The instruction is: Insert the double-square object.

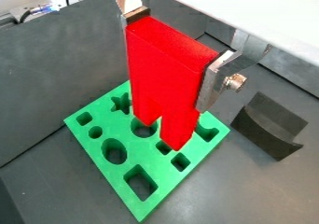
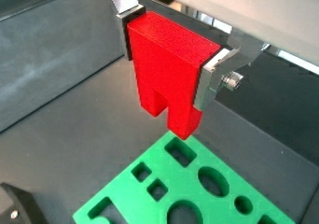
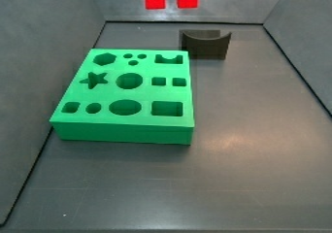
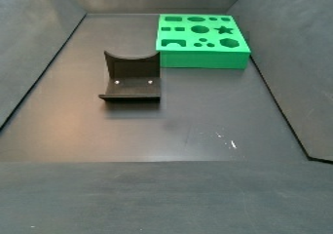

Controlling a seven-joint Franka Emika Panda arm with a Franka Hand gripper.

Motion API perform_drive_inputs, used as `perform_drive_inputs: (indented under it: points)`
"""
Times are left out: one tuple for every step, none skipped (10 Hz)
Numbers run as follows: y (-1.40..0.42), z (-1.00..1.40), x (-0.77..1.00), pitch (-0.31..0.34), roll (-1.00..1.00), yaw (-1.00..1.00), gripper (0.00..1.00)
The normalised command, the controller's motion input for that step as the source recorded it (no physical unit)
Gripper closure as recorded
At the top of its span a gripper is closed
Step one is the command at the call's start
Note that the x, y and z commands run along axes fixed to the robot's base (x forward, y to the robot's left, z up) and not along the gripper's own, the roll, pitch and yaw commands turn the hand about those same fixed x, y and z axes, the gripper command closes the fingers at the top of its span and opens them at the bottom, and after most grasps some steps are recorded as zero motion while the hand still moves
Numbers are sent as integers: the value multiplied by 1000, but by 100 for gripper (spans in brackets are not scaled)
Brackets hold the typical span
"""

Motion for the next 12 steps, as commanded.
perform_drive_inputs:
  points:
    - [349,-1000,160,0,31,-57,100]
    - [331,-1000,171,0,24,-60,100]
    - [277,-1000,166,0,21,-71,100]
    - [171,-1000,0,-1,49,-83,100]
    - [117,-951,-94,-114,103,0,100]
    - [11,-749,-274,-149,121,0,100]
    - [0,-563,-277,-77,150,3,100]
    - [0,-389,-163,-4,204,9,100]
    - [17,-309,-14,0,229,0,100]
    - [29,-320,0,10,230,0,100]
    - [0,-314,71,37,206,-103,100]
    - [0,-354,91,33,160,-151,100]
